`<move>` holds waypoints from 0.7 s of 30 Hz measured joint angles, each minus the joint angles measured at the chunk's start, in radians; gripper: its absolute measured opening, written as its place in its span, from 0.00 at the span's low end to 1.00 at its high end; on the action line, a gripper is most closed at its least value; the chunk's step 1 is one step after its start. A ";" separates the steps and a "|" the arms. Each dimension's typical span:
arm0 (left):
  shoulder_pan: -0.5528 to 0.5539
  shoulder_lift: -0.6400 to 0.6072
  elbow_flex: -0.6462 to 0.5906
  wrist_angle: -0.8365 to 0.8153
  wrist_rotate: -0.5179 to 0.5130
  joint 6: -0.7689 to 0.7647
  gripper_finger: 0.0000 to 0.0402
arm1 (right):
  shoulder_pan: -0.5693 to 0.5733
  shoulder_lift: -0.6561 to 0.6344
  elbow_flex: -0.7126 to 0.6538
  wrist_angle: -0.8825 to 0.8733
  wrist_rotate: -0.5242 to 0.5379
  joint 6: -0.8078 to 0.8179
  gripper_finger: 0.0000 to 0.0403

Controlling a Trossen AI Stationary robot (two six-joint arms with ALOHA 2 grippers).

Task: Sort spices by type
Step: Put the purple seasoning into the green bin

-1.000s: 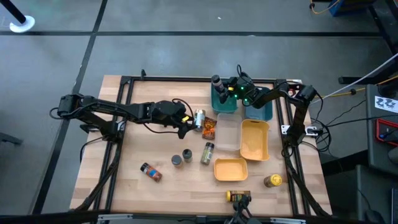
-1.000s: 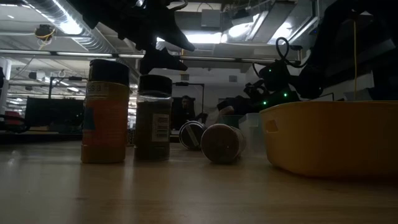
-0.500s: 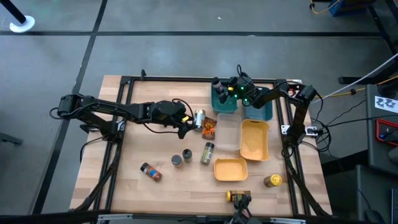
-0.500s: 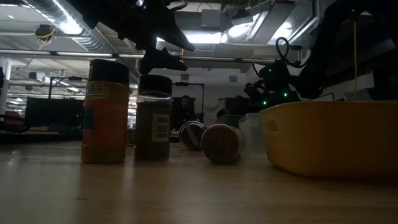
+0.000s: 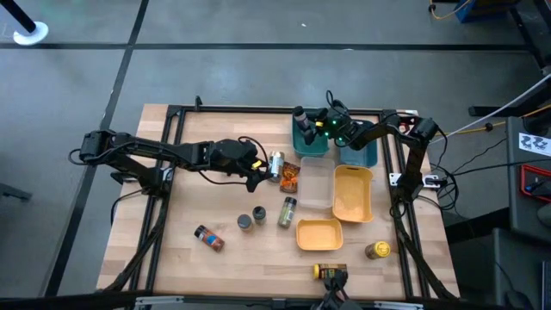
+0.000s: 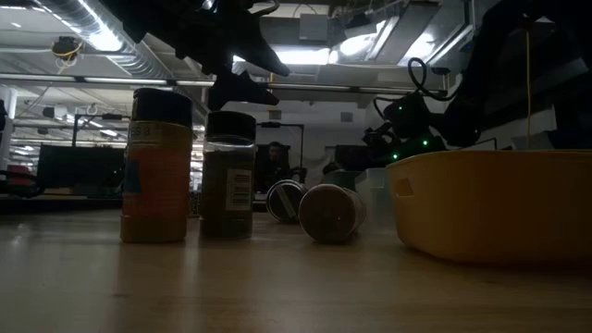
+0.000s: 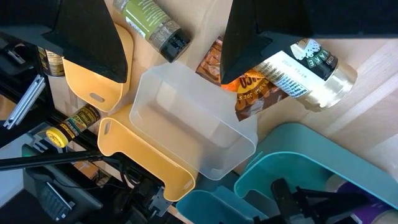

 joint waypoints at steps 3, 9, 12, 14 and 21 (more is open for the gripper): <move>0.000 0.000 0.000 0.000 0.000 0.000 0.60 | 0.000 0.000 0.016 -0.014 0.006 0.000 0.59; 0.000 0.000 0.000 0.000 0.000 0.000 0.60 | 0.000 0.000 0.095 -0.141 0.001 0.001 0.57; 0.000 0.000 0.000 0.000 0.000 0.000 0.60 | 0.000 0.000 0.144 -0.235 0.002 0.001 0.58; 0.000 0.000 0.000 0.000 0.000 0.000 0.60 | 0.000 0.000 0.170 -0.281 0.002 0.000 0.59; 0.000 0.000 0.000 0.000 0.000 0.000 0.60 | 0.000 0.000 0.200 -0.317 0.003 0.000 0.60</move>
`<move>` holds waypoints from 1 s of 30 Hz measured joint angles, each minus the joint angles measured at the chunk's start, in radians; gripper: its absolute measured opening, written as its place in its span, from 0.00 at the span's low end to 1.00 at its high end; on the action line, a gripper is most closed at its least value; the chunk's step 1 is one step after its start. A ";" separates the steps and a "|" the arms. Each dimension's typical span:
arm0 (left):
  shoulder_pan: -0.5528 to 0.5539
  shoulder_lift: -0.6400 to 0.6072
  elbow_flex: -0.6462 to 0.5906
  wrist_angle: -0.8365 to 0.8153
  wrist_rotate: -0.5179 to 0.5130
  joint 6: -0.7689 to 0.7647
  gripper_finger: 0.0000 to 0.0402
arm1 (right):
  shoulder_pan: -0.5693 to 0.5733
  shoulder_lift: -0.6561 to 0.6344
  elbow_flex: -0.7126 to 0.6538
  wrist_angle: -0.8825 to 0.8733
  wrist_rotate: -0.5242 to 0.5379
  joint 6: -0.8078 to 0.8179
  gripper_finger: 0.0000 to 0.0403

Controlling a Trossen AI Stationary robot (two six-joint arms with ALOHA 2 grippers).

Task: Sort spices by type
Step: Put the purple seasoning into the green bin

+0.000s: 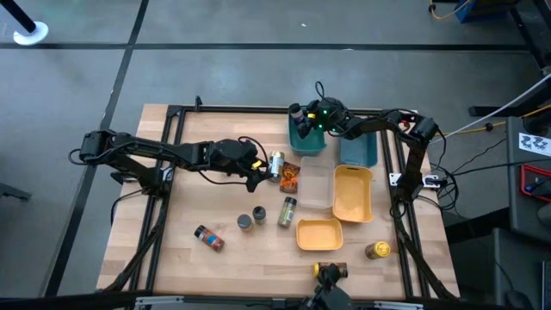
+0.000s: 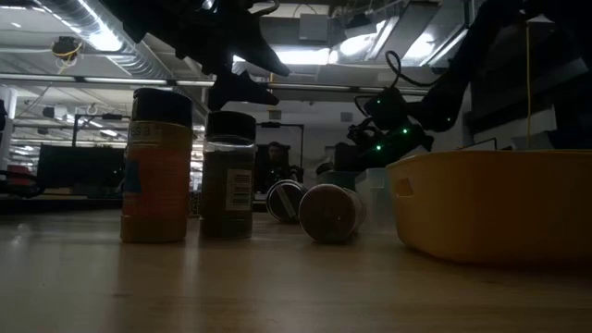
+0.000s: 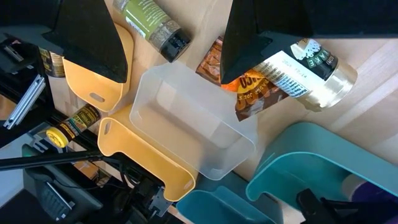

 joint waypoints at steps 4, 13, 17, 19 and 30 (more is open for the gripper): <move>0.000 0.000 0.000 0.000 0.000 0.000 0.60 | 0.000 0.000 0.000 -0.031 0.001 0.000 0.60; 0.000 0.000 0.000 0.000 0.000 0.000 0.60 | 0.000 0.000 0.000 -0.038 0.001 -0.002 0.60; 0.000 0.000 0.000 0.000 0.000 0.000 0.60 | 0.000 0.000 0.000 -0.039 0.001 -0.026 0.60; 0.000 0.000 0.000 0.000 0.000 0.000 0.60 | 0.000 0.000 0.000 -0.040 0.001 -0.026 0.60; 0.000 0.000 0.000 0.000 0.000 0.000 0.60 | 0.000 -0.001 0.000 -0.075 0.001 -0.028 0.56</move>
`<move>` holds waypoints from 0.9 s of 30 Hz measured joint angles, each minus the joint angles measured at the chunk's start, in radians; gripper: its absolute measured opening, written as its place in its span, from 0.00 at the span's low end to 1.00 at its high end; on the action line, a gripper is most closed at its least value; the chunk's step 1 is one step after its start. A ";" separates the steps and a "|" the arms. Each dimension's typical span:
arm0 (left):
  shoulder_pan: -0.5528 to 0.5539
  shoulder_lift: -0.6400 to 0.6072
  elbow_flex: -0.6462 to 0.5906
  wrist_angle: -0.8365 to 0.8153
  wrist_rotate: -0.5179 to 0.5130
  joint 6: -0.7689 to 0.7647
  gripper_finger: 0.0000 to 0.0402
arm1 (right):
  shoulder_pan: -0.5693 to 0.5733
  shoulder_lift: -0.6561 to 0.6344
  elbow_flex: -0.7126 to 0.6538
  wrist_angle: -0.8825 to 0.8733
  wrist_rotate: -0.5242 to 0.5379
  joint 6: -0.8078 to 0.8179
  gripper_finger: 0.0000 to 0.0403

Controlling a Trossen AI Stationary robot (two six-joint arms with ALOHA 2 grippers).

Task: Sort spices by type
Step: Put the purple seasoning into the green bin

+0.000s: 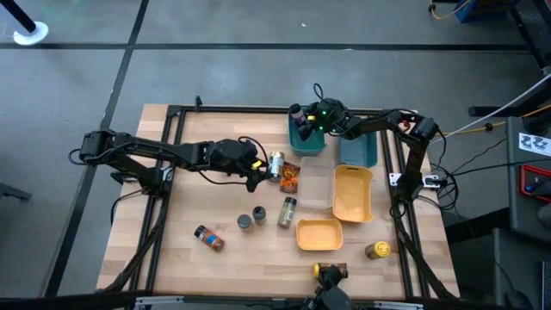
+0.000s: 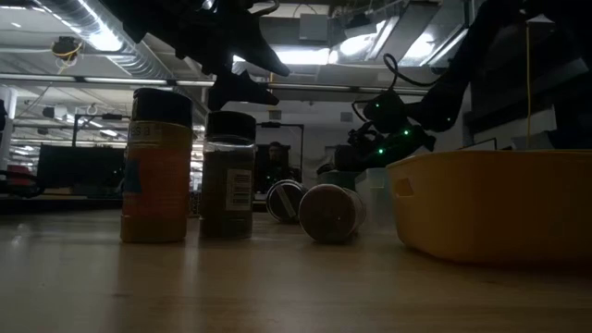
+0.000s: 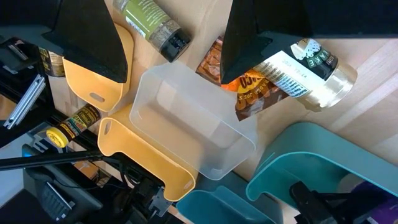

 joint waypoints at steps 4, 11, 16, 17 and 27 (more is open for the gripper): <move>0.000 0.000 0.000 0.000 0.000 0.000 0.60 | 0.000 0.000 0.000 -0.001 -0.002 0.000 0.49; 0.000 0.000 0.000 0.000 0.000 0.000 0.60 | 0.000 -0.001 0.001 -0.012 -0.002 0.000 0.45; 0.000 0.000 0.000 0.000 0.000 0.000 0.60 | 0.000 -0.001 0.001 -0.009 -0.002 0.000 0.45; 0.000 0.000 0.000 0.000 0.000 0.000 0.60 | 0.000 -0.001 0.001 -0.008 -0.002 0.000 0.45; 0.000 0.014 0.001 0.087 -0.168 0.001 0.60 | 0.000 0.000 -0.001 0.013 0.005 -0.001 0.45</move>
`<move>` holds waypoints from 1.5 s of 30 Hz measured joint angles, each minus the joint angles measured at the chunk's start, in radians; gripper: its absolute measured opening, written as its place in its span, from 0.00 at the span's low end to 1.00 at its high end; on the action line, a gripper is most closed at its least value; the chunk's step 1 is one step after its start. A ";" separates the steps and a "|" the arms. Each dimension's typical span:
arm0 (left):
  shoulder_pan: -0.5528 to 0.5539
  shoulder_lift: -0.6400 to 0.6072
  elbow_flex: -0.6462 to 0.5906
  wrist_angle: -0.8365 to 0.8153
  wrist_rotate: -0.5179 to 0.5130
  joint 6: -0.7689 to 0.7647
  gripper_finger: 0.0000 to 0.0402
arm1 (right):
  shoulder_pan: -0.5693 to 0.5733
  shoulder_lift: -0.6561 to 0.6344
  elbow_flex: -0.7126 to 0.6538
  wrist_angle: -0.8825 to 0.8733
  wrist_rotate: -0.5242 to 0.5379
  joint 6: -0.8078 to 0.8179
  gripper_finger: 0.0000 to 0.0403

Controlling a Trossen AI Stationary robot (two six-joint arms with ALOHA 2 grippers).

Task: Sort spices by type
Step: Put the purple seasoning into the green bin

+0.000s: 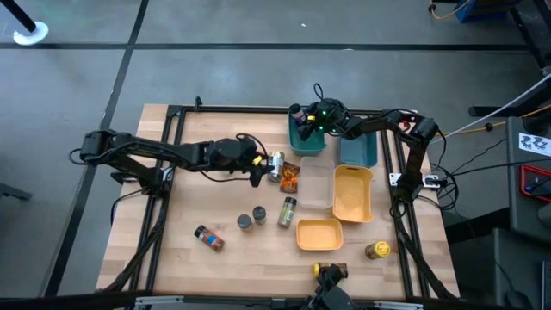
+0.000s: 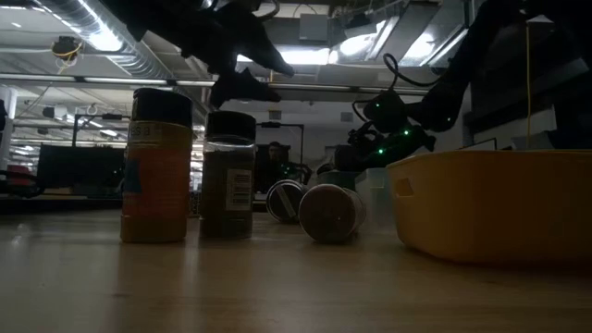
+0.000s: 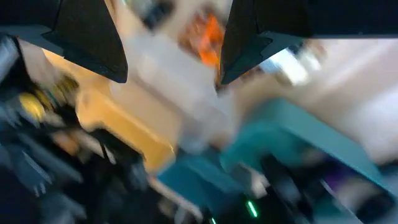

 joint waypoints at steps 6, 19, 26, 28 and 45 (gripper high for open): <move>0.057 0.103 0.000 0.270 -0.128 0.047 0.60 | 0.000 0.000 0.000 0.011 0.001 -0.025 0.45; 0.334 0.399 0.184 0.420 -0.101 -0.027 0.60 | 0.000 0.001 0.000 0.025 -0.010 -0.135 0.44; 0.443 0.536 0.360 0.227 -0.101 -0.031 0.60 | 0.000 0.001 0.000 0.026 -0.035 -0.155 0.44; 0.464 0.559 0.399 0.171 -0.101 -0.032 0.60 | 0.000 0.001 0.000 0.030 -0.036 -0.155 0.44; 0.502 0.616 0.452 0.047 -0.054 -0.055 0.60 | 0.000 0.001 0.000 0.083 -0.069 -0.179 0.44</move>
